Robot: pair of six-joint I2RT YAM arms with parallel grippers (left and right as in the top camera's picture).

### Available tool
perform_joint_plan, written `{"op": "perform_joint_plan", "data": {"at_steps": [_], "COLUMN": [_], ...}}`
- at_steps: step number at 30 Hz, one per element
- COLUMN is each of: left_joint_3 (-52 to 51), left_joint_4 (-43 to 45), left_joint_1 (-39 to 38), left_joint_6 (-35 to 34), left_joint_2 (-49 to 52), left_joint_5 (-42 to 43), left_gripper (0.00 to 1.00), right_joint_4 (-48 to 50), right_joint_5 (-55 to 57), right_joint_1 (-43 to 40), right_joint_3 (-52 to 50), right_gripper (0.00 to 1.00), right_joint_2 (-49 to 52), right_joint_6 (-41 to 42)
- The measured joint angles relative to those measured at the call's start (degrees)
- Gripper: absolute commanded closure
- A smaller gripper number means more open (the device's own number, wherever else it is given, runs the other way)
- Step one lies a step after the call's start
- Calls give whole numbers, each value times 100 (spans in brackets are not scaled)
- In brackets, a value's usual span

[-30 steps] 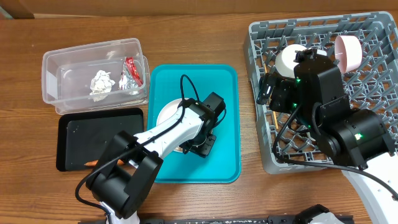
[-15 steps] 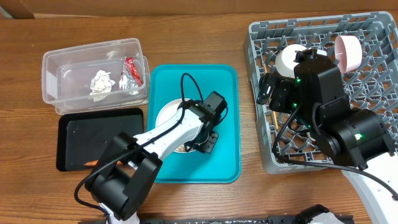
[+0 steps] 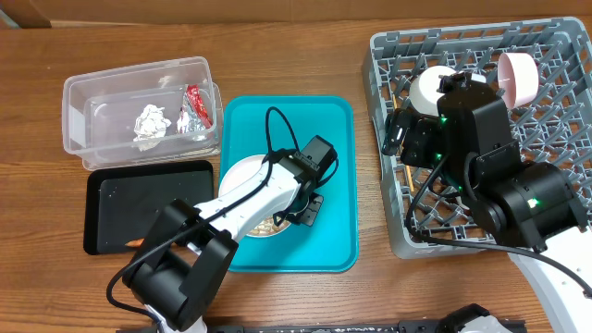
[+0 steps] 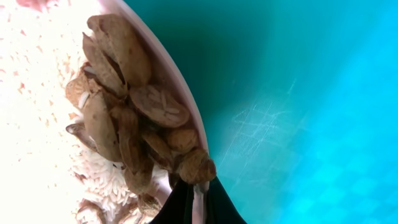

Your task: Sort waste into correct bins and load items into the dishwasher

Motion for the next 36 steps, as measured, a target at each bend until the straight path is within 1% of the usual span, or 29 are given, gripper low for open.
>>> {"op": "perform_joint_plan", "data": {"at_steps": [11,21,26,36], "left_joint_3": [837,1416,1668,1687], "left_joint_4": [-1027,-1611,-1711,-1781], "left_joint_1": [0,0,0,-179], "left_joint_6": [-350,-841,-1019,-1244], "left_joint_2": [87,120,129,129], "left_joint_5": [-46,-299,-474,-763], "left_gripper": [96,96,96,96], "right_joint_4": [2,4,0,2], "right_joint_5": [-2,0,-2,0], "right_joint_1": [0,0,0,0], "right_joint_3": [0,0,0,0], "right_gripper": [0,0,0,0], "right_joint_2": [0,0,0,0], "right_joint_6": [0,-2,2,0]}}
